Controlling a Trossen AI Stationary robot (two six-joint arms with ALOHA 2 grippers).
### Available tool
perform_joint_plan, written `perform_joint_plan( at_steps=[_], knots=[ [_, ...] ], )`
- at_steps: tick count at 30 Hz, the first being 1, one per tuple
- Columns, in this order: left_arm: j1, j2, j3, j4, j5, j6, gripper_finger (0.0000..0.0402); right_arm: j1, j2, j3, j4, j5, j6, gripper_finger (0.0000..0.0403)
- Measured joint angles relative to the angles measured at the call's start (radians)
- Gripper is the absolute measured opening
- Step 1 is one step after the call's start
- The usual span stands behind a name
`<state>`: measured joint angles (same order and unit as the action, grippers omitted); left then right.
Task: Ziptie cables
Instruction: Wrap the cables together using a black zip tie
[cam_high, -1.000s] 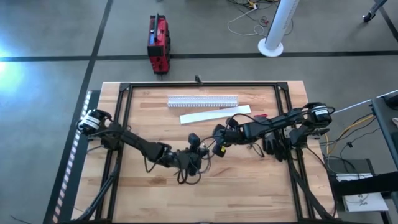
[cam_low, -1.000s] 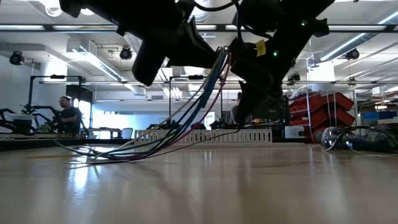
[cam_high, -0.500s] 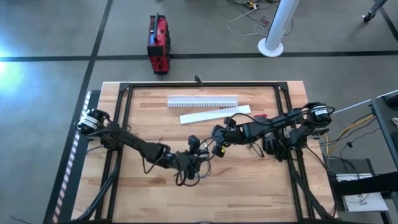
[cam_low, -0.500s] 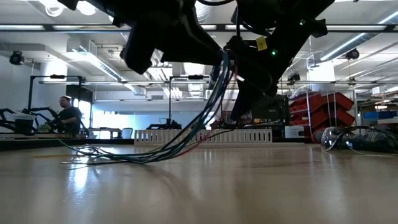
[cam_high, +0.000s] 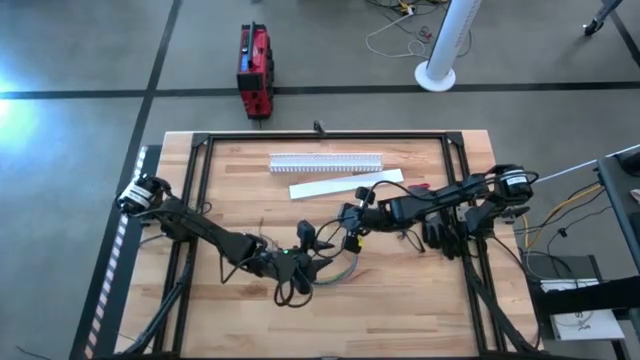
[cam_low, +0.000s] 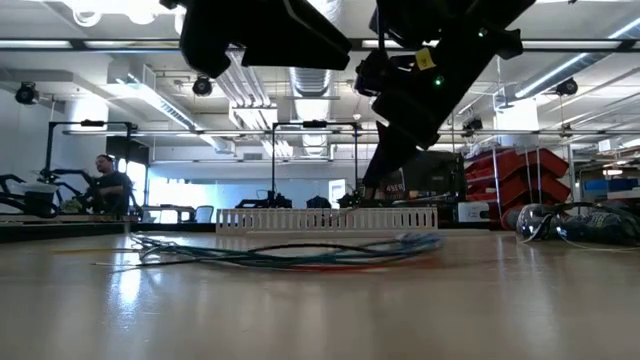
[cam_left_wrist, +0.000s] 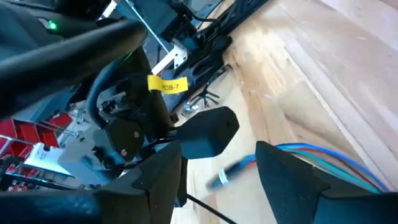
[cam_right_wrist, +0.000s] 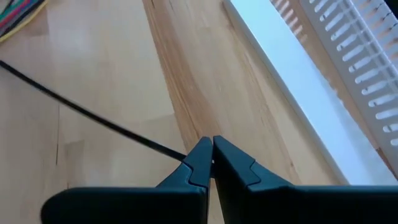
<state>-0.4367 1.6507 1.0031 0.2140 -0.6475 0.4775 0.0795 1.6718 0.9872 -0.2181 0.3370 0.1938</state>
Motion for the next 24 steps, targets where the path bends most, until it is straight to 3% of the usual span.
perform_joint_plan(
  at_steps=[5,12,20,24],
  knots=[
    [-0.052,-0.035,0.000,-0.134,-0.108,-0.112,0.0186,0.000,0.000,0.005,0.034,-0.023,-0.038,0.0000],
    [-0.165,-0.103,-0.002,-0.391,-0.174,-0.444,0.0159,0.000,0.018,0.005,0.160,-0.130,-0.104,0.0000],
    [-0.161,-0.087,-0.136,-0.354,-0.173,-0.669,0.0159,0.011,0.085,0.009,0.368,-0.168,-0.240,0.0000],
    [-0.109,-0.109,-0.254,-0.163,-0.169,-0.671,0.0174,0.012,0.151,0.046,0.395,-0.199,-0.294,0.0000]
  ],
)
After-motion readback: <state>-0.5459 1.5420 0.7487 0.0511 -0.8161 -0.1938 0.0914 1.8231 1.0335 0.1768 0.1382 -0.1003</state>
